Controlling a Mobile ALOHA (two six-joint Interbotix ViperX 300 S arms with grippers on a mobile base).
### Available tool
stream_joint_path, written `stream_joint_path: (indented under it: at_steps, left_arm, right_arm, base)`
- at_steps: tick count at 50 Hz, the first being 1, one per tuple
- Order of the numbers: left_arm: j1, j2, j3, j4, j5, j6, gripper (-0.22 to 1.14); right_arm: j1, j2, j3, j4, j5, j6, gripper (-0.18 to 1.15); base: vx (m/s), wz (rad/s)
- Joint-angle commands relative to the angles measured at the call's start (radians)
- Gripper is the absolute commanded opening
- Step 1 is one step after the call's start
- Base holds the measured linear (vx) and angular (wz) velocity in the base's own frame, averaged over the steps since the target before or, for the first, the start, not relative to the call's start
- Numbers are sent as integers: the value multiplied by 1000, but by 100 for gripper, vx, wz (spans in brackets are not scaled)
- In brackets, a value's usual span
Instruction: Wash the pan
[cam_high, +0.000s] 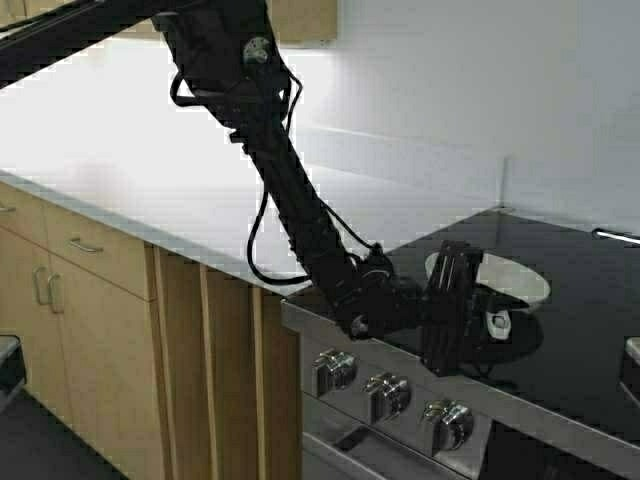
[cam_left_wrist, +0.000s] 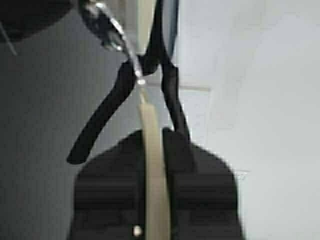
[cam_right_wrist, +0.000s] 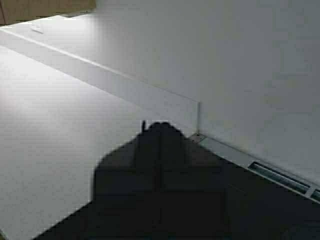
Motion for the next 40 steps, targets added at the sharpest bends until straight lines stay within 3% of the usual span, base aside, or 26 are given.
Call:
stream_joint_path:
  at_steps: [1,15,27,40]
  left_arm:
    - [-5,-41,-6,-6,-37,5,5]
    - [-5,-172,114,-9,-101,41,3]
    - [-5,-382,367,-23,-127,137,3]
    - [-3,-563,640,-140,-224,201,3]
  right_arm:
    - [0,6,-12,0,-3,2,6]
    - [0,6,-12,0,-3,2,6]
    - [0,6,-9,0,-2,0,6]
    - [0,15,-8,0,-3,3,6]
  base:
    - [0,0]
    - [1,2]
    - [2,12]
    - [6,27]
